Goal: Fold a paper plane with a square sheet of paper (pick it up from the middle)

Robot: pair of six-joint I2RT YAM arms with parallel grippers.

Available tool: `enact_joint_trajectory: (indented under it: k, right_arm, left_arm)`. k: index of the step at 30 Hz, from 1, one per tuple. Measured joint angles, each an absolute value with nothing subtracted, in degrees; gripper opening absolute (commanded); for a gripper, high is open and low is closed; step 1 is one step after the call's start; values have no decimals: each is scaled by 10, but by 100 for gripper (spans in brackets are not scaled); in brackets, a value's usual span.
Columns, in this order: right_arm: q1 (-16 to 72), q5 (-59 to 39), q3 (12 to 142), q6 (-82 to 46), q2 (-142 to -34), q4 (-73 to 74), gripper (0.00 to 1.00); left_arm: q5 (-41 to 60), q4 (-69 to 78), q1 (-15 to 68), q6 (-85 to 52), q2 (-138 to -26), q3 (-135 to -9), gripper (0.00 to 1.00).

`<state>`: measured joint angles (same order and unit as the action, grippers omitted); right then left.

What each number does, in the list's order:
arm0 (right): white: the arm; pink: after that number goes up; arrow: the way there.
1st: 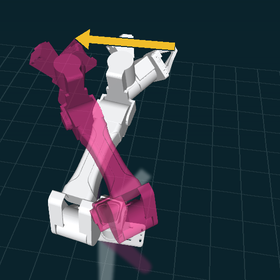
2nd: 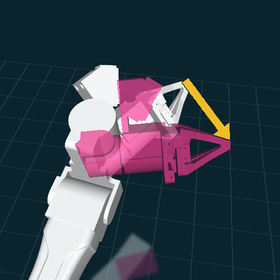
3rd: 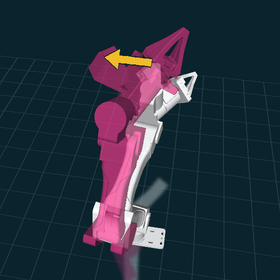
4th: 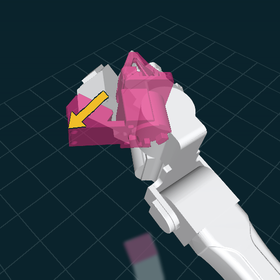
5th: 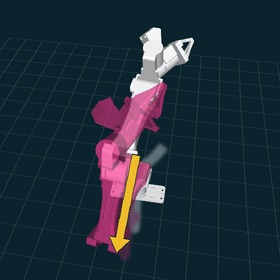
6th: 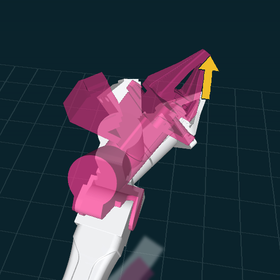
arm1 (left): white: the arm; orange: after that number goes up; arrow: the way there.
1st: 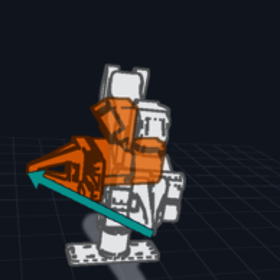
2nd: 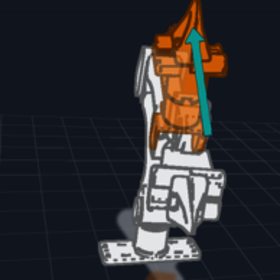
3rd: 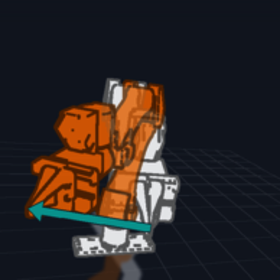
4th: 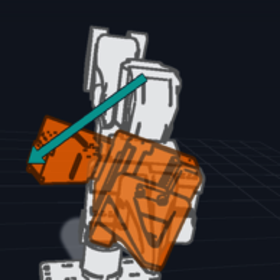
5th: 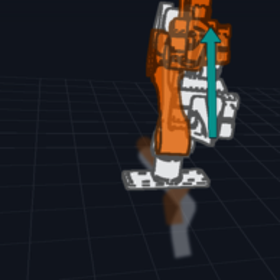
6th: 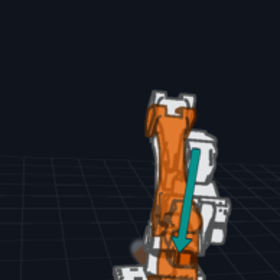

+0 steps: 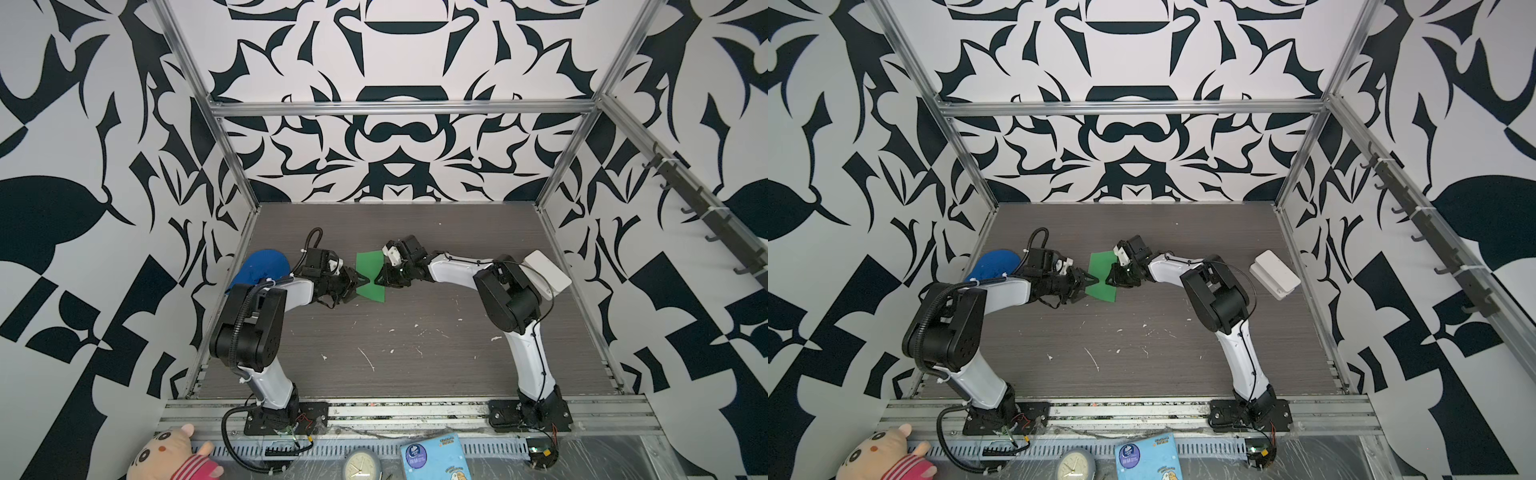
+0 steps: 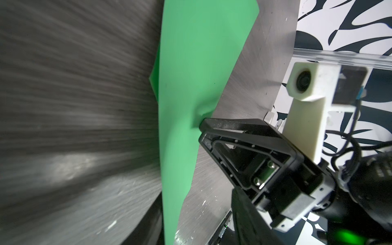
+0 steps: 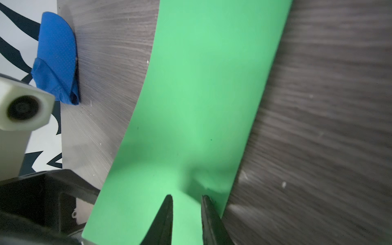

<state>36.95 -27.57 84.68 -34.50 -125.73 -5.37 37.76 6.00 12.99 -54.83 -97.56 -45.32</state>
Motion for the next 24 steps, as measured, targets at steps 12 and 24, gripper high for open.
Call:
enact_joint_trajectory:
  k: [12,24]
  right_arm:
    - [372,-295,793,-284,-1220,-69,27]
    - [372,-319,793,-185,-1219,-92,26]
  left_arm:
    - [374,63,131,-563,-979,-462,56]
    - [377,39,129,-544,-1066,-535,34]
